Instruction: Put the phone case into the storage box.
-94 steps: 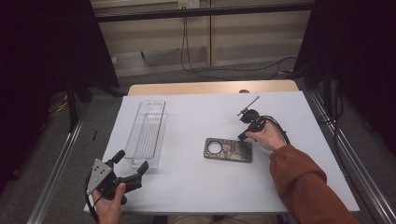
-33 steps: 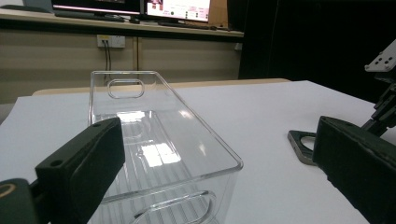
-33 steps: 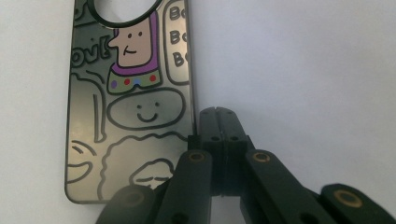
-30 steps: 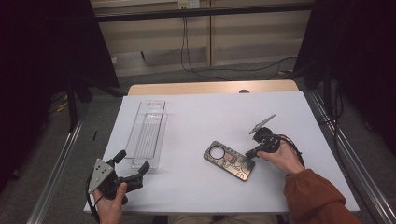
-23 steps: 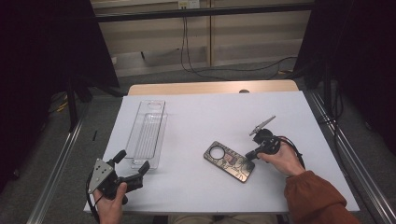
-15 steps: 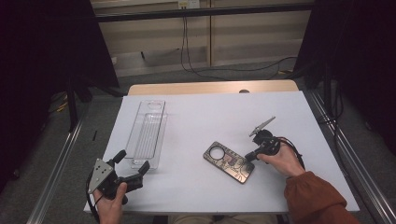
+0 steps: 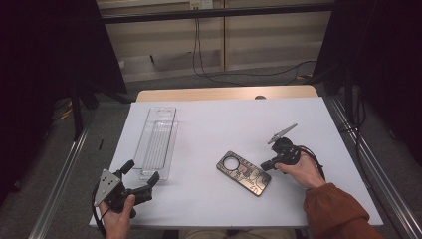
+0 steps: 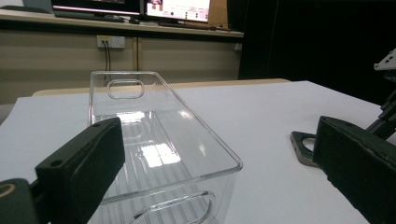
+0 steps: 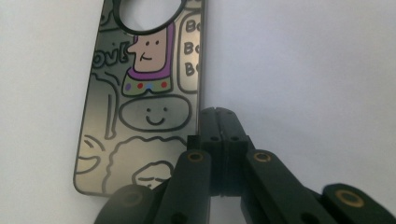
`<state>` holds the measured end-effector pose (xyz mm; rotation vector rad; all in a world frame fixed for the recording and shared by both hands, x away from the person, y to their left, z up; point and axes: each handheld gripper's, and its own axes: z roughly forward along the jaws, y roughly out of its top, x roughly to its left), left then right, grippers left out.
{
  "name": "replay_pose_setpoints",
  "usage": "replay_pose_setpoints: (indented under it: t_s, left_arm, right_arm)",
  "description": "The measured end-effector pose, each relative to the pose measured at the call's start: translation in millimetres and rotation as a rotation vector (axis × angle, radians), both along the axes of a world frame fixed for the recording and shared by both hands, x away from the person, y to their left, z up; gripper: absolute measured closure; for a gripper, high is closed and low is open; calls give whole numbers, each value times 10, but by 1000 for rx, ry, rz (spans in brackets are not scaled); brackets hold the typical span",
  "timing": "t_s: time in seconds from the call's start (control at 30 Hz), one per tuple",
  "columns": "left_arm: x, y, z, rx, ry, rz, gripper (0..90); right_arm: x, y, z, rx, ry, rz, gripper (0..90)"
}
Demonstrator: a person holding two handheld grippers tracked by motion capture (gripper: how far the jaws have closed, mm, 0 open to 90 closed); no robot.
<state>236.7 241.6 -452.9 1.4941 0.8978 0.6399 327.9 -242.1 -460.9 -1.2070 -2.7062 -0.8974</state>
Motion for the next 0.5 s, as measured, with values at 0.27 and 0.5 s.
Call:
replay_pose_setpoints:
  t_s: [0.27,0.5]
  left_arm:
    - [2,6,0,2,1,4,27]
    - [1,0,2,-4,-1,3,27]
  right_arm:
    - [-8,-56,60,37,-36,-40,594]
    - [-35,-47,107,72,-104,-46,210]
